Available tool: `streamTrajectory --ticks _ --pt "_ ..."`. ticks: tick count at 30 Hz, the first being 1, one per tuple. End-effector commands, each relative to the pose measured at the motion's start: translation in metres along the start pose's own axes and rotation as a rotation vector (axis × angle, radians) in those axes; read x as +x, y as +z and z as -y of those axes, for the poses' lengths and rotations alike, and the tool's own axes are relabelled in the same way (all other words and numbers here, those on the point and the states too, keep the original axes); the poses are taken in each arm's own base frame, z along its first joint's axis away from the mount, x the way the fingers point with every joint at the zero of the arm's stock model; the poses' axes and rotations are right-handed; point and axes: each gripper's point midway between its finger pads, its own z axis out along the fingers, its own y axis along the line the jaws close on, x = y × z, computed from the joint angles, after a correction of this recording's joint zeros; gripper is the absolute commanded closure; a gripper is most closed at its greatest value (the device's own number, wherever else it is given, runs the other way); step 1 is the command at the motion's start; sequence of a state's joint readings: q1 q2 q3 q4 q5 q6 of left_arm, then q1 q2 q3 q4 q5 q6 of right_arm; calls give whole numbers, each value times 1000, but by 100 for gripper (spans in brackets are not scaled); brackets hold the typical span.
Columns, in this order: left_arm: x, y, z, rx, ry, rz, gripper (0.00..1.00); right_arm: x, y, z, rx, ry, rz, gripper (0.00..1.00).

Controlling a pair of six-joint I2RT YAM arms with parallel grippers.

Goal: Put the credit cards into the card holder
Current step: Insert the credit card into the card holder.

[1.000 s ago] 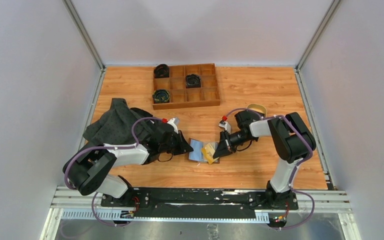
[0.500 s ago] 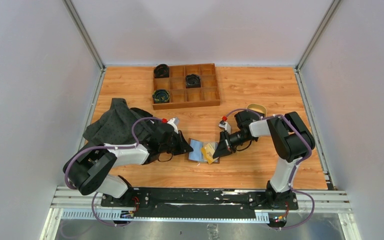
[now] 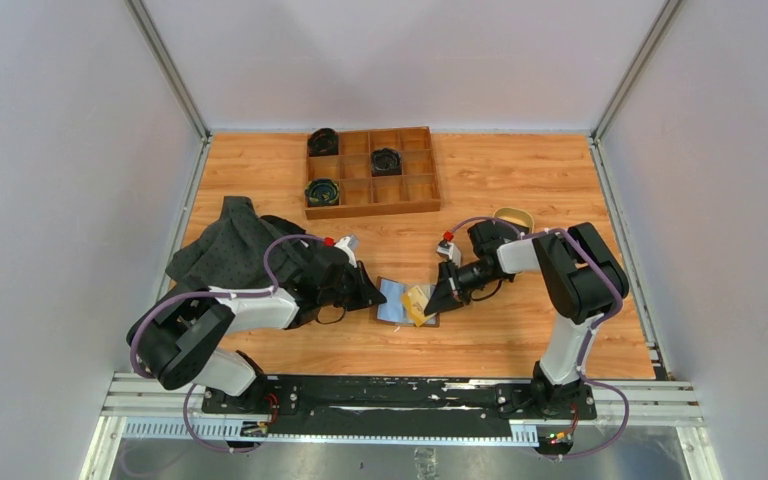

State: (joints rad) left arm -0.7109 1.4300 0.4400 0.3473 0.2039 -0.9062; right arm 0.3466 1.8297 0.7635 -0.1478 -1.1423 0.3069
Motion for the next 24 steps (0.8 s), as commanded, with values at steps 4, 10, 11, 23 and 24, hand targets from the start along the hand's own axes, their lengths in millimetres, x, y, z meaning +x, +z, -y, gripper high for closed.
streamTrajectory --ticks 4,10,11,23,24 --pt "-1 4 3 -5 11 8 94 -8 6 7 42 3 16 100" --pt "-1 4 2 -10 6 12 94 -13 9 12 64 0 46 100" --pt "-1 4 2 -10 4 13 94 -14 10 12 71 -8 51 100" --pt "4 0 0 -47 -73 64 95 -15 16 10 76 -47 116 100" --pt "3 -1 0 -50 -77 71 96 -14 16 10 75 -48 122 100"
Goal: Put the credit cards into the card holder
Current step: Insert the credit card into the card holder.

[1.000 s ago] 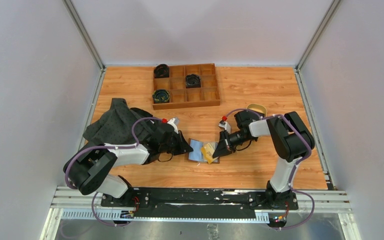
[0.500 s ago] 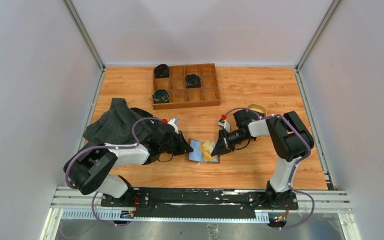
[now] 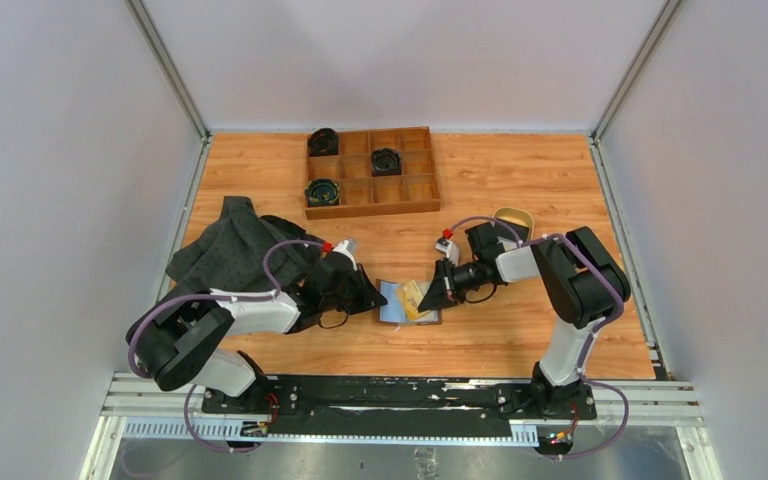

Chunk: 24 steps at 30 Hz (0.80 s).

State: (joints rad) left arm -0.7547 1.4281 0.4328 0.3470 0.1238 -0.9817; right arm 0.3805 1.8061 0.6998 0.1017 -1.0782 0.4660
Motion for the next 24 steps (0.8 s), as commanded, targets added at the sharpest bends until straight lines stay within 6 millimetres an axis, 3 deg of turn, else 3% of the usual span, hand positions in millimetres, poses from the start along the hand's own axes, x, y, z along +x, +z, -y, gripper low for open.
streamTrajectory --ticks 1,24 --pt "-1 -4 0 -15 -31 47 96 1 5 9 52 -9 44 100" --pt "1 -4 -5 -48 -22 88 95 10 13 6 37 -55 60 100"
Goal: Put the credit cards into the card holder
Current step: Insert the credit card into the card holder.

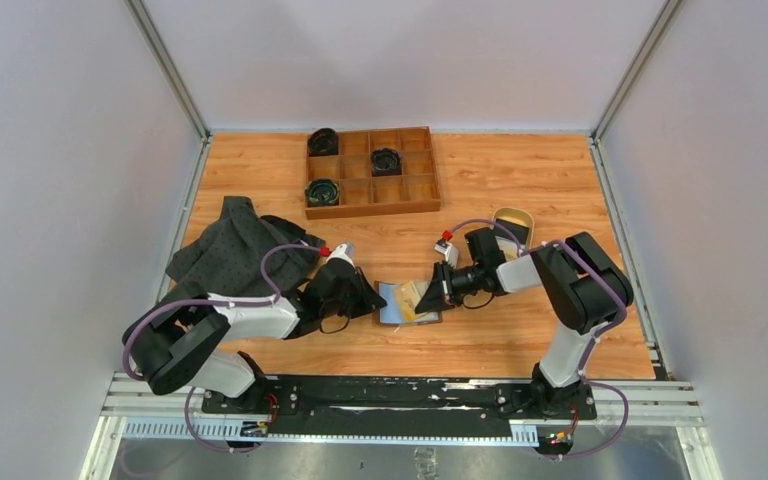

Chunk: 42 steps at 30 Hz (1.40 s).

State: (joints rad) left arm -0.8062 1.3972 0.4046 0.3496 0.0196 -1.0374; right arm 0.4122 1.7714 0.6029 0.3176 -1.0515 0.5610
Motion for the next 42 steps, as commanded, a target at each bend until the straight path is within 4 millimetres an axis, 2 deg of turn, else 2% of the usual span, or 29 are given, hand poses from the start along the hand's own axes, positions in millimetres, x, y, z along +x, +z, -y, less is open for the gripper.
streamTrajectory --ticks 1,42 --pt "-2 -2 -3 -14 2 35 95 7 6 9 54 -5 4 100" --pt "-1 -4 -7 -31 -29 64 93 9 14 -2 9 -30 2 100"
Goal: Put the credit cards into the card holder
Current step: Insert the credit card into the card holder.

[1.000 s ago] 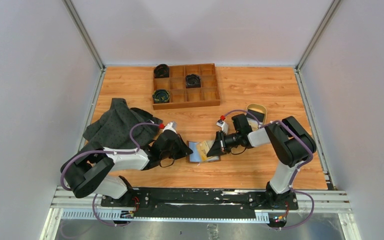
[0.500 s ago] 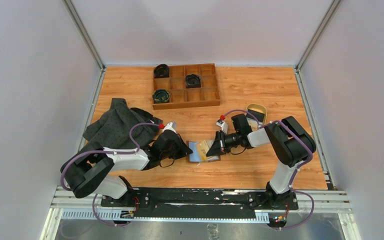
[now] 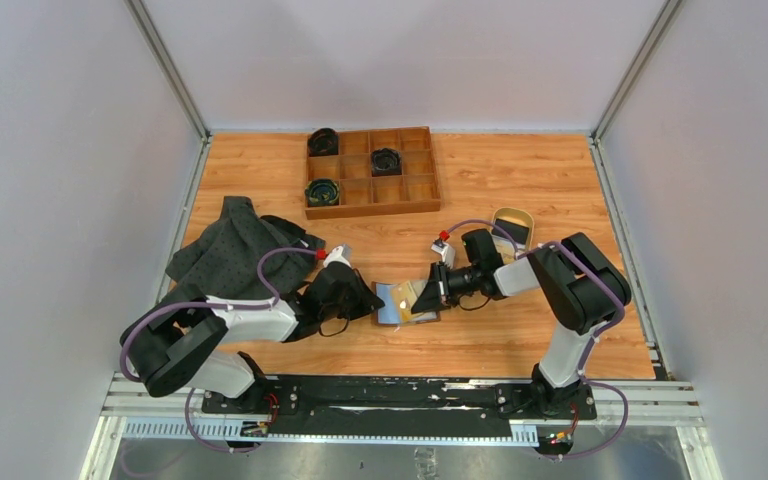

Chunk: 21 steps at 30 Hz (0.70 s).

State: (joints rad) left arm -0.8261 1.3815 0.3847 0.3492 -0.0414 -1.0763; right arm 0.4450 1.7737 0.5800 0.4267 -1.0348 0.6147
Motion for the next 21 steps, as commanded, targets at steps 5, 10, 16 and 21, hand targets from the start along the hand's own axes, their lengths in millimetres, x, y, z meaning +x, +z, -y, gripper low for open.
streamTrajectory --ticks 5,10,16,21 --pt "-3 -3 -3 -11 -13 42 94 13 2 2 40 -6 -16 100" --pt "-5 -3 -4 -5 -30 56 94 16 -2 3 73 -3 -3 100" --pt "-5 -4 -3 0 -34 58 94 16 -4 7 113 29 11 100" --pt "-3 -3 -2 4 -38 49 94 11 -4 9 132 50 44 100"
